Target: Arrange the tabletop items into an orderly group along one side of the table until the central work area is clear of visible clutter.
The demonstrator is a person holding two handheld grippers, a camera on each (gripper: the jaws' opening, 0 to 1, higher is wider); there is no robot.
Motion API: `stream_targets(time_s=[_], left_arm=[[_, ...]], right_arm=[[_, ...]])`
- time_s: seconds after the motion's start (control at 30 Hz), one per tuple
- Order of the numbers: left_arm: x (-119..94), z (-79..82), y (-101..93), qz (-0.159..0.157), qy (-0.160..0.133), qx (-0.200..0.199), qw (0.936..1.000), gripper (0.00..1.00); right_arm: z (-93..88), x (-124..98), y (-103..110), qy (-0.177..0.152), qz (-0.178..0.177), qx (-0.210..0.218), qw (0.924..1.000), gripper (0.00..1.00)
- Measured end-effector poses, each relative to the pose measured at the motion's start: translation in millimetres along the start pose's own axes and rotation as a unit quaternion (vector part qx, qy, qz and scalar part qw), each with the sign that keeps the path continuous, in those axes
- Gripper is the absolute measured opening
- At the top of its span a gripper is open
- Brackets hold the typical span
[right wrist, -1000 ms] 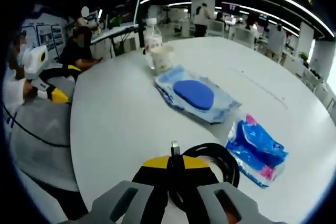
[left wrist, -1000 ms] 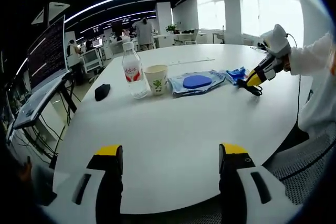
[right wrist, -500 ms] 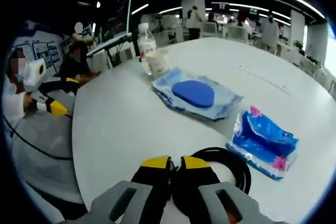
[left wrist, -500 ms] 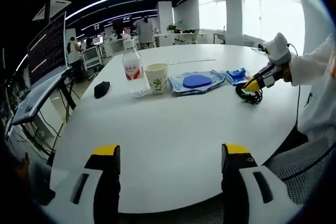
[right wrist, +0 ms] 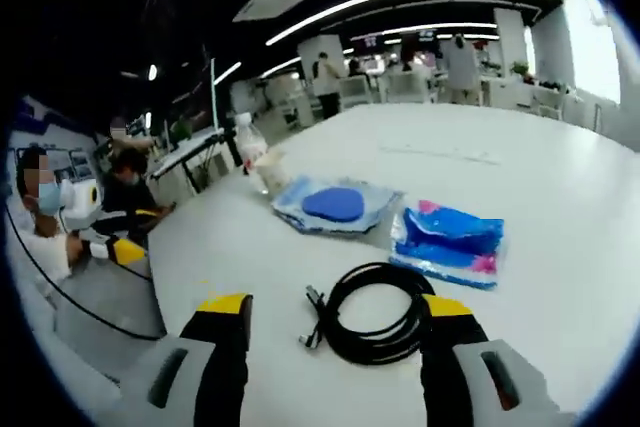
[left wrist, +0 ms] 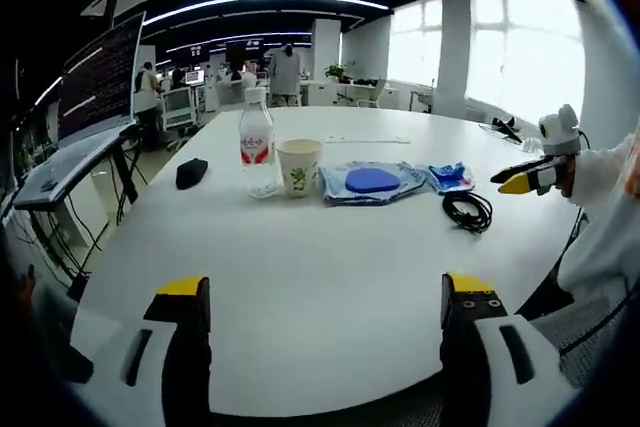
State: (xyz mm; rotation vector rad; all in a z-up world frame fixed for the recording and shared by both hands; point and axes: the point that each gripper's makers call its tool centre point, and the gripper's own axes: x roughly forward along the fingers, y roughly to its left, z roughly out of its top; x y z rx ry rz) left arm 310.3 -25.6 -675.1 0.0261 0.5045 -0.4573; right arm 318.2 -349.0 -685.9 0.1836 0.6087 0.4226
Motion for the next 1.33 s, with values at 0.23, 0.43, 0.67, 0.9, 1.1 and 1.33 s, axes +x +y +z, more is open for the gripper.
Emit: stream_targets(time_s=[0.23, 0.43, 0.67, 0.9, 1.1, 1.33], left_arm=[[2.4, -1.2, 2.2, 0.005, -0.001, 0.01, 0.9999, 1.0], [2.6, 19.9, -8.7, -0.024, -0.069, 0.048, 0.9962, 1.0], [4.2, 16.7, 3.4, -0.004, -0.063, 0.02, 0.9978, 1.0], [5.1, 16.5, 0.4, -0.011, -0.061, 0.025, 0.9977, 1.0], [5.0, 13.0, 3.6, -0.004, -0.052, 0.015, 0.9986, 1.0], [5.4, 10.0, -0.8, -0.013, -0.041, 0.016, 0.9989, 1.0]], right_arm=[[-31.6, -44.3, -5.6, 0.026, -0.036, 0.019, 0.9988, 0.99], [-48.6, -52.1, 5.7, 0.057, -0.03, 0.037, 0.9972, 0.99], [-43.4, -49.0, 6.8, 0.05, -0.03, 0.054, 0.9968, 0.99], [-45.1, -45.8, 8.2, 0.055, -0.027, 0.059, 0.9964, 0.99], [-46.6, -43.1, 11.2, 0.06, -0.019, 0.069, 0.9956, 0.99], [-47.0, -40.0, 16.0, 0.065, -0.011, 0.073, 0.9952, 0.99]])
